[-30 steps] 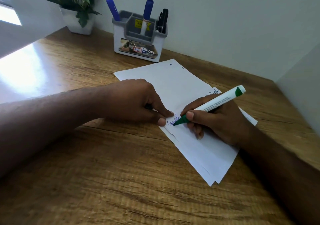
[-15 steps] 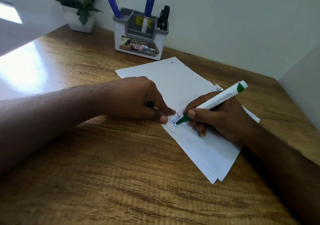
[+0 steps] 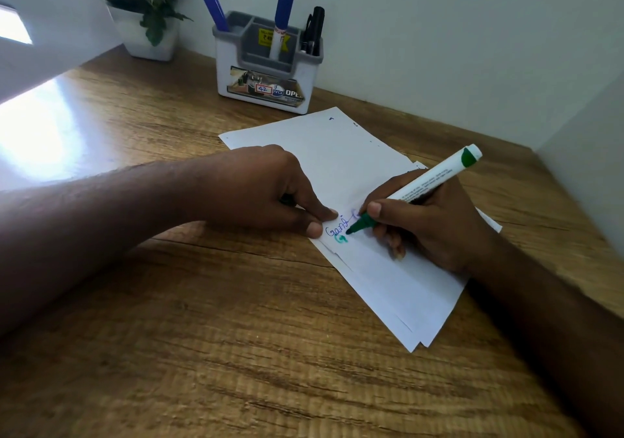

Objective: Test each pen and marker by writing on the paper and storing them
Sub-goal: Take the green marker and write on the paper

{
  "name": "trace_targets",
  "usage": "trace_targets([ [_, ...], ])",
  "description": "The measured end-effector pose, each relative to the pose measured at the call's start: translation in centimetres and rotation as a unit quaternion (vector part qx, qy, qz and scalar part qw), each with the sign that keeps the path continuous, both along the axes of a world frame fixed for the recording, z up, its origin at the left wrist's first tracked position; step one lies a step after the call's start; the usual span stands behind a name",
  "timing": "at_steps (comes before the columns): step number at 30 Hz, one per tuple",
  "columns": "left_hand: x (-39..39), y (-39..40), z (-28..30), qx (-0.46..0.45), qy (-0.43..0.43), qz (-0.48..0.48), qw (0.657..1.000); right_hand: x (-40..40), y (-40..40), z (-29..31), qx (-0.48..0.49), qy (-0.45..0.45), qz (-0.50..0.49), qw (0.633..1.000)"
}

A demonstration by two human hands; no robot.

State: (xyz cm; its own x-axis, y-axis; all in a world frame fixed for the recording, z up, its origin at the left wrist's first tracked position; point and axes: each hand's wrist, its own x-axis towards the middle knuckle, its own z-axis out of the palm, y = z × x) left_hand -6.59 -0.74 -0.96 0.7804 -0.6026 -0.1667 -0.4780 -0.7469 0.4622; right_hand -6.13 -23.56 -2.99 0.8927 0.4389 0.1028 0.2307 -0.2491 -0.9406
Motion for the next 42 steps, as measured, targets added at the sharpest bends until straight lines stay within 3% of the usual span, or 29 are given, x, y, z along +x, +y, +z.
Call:
trace_targets([
  [12,-0.08,-0.07,0.26,0.008,0.004,0.003,1.000,-0.04,0.23,0.27,-0.055,-0.022,-0.012,0.998],
  [42,0.15,-0.05,0.07,0.009,0.005,0.006,1.000,-0.23,0.43,0.17,-0.038,-0.040,-0.087,0.995],
])
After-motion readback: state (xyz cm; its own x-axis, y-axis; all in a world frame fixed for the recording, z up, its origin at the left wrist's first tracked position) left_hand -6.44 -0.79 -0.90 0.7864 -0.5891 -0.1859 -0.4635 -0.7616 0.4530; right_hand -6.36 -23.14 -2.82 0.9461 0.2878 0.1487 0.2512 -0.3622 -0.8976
